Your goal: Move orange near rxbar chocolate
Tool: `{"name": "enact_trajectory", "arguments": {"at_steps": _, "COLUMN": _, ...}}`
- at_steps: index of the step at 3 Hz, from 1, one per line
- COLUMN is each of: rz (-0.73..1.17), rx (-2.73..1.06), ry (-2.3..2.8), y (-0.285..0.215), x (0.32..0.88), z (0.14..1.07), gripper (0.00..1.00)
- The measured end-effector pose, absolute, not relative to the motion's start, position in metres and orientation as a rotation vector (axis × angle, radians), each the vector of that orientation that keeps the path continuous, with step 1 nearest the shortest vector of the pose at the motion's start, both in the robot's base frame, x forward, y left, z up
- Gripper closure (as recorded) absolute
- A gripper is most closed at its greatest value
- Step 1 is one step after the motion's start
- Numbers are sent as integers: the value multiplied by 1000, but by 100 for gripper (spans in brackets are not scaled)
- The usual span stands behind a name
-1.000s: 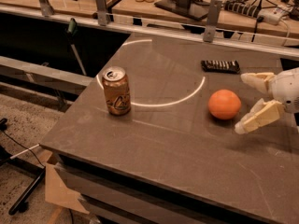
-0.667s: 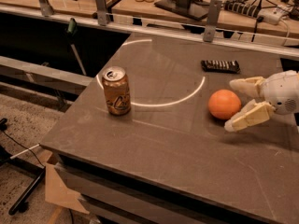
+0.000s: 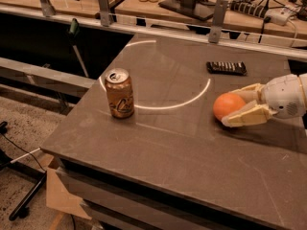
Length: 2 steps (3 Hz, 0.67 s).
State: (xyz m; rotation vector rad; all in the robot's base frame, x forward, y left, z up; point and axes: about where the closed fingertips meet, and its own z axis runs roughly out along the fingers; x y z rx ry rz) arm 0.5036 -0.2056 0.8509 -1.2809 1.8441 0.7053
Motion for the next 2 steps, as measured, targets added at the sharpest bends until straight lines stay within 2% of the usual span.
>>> {"name": "enact_trajectory", "arguments": {"at_steps": 1, "rz": 683, "rx": -1223, "ry": 1783, "y": -209, "x": 512, "z": 868, "gripper": 85}}
{"name": "enact_trajectory", "arguments": {"at_steps": 2, "rz": 561, "rx": -1163, "ry": 1705, "y": -229, "x": 523, "z": 913, "gripper": 100}}
